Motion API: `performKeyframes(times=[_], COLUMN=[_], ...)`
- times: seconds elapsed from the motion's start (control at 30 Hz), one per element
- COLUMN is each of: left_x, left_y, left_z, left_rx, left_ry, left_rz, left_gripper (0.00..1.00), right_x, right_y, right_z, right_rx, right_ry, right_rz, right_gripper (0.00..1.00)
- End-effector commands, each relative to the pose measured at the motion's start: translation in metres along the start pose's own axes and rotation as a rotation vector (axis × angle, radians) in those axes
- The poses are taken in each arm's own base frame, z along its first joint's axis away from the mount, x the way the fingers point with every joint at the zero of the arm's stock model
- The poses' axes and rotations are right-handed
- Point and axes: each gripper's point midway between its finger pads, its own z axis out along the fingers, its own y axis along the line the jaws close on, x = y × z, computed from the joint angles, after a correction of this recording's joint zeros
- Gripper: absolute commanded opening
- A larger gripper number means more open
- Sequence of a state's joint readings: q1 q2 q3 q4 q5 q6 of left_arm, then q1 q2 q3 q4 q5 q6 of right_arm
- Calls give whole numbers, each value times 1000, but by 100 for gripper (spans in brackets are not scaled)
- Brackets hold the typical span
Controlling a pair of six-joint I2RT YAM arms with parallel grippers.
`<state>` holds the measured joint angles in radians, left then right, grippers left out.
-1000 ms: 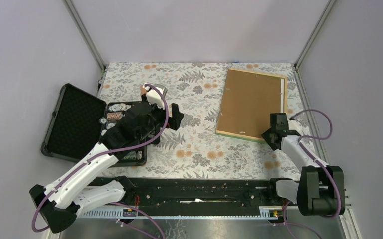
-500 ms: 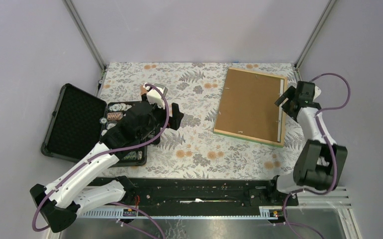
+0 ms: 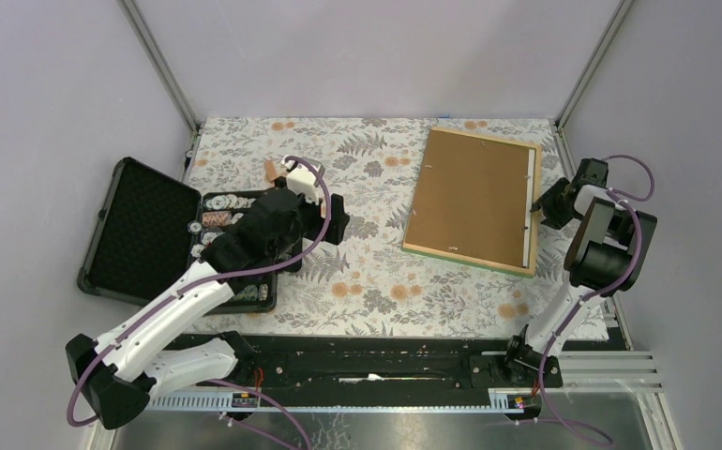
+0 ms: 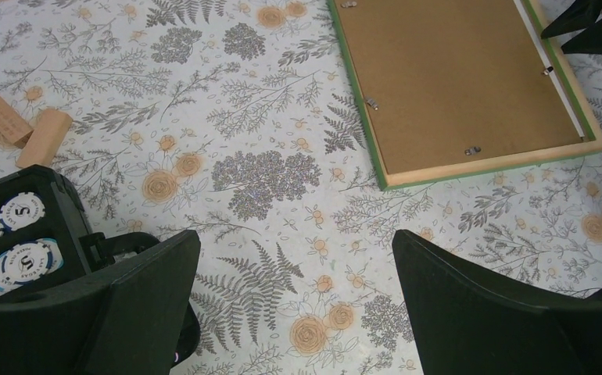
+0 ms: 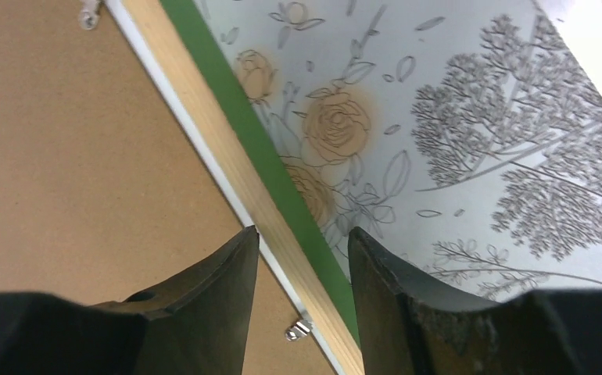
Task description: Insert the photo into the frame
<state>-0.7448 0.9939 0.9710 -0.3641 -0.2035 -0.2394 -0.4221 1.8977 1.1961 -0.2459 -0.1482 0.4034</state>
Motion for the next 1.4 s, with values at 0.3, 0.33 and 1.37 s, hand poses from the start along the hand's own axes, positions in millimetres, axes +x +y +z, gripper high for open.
performKeyframes(times=[0.3,0.33,1.37], left_x=[11,12,1], left_y=[-1,-3,26], left_z=[21,23,137], left_rx=[-14,-9,210], left_ry=[39,43,299], left_rz=[7,0,-604], left_gripper=[99,99,99], right_x=[47,56,211], right_y=[37,39,72], right_z=[-7,-9,-71], right_rx=[-191,-196,-296], right_ry=[82,95,264], right_rz=[-128,-143,-696], right_gripper=[29,27,0])
